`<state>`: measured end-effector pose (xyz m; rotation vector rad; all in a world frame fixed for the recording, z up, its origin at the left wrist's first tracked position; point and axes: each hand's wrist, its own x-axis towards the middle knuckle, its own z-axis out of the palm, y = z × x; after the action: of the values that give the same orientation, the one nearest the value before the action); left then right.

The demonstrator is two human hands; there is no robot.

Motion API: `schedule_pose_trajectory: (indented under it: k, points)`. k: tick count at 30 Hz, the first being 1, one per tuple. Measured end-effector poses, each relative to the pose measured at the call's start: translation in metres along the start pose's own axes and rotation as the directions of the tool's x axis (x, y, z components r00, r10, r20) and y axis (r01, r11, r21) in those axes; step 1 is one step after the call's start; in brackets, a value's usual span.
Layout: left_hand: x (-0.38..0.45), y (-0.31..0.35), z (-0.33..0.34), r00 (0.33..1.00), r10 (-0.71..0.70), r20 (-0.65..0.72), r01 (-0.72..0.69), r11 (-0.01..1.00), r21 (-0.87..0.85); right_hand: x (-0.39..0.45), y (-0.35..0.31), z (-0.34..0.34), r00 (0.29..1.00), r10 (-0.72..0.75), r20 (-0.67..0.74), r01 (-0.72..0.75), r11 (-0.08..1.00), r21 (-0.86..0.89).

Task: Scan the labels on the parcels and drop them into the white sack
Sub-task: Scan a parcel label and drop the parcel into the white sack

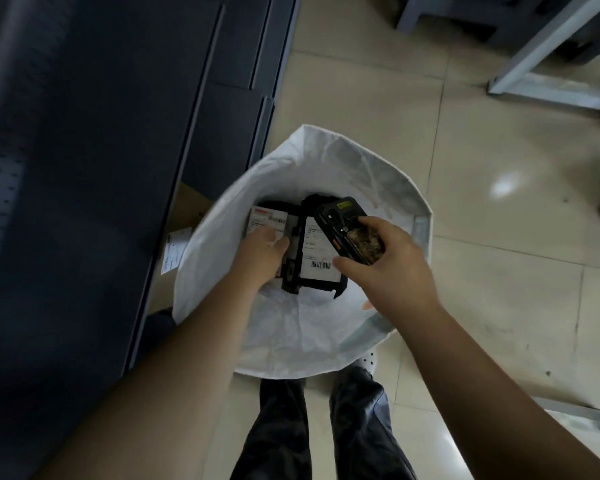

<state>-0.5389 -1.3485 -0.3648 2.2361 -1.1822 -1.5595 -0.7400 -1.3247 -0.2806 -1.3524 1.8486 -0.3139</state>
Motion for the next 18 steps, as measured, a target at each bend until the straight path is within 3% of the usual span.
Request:
schedule_pose_trajectory:
  k: [3,11,18]
  points:
    - [-0.042,0.017,-0.026,0.994,0.092,-0.063,-0.096,0.993,-0.073,-0.015,-0.014,-0.013,0.999,-0.05,0.012,0.05,0.998,-0.04]
    - [-0.179,0.047,-0.079,0.929,0.293,-0.227,-0.299,0.954,0.008,-0.063,-0.075,-0.074,0.972,-0.228,0.047,0.232,0.967,-0.109]
    - [-0.339,0.063,-0.112,0.808,0.339,-0.481,-0.368,0.929,0.037,-0.136,-0.146,-0.134,0.827,-0.551,0.115,0.559,0.827,-0.054]
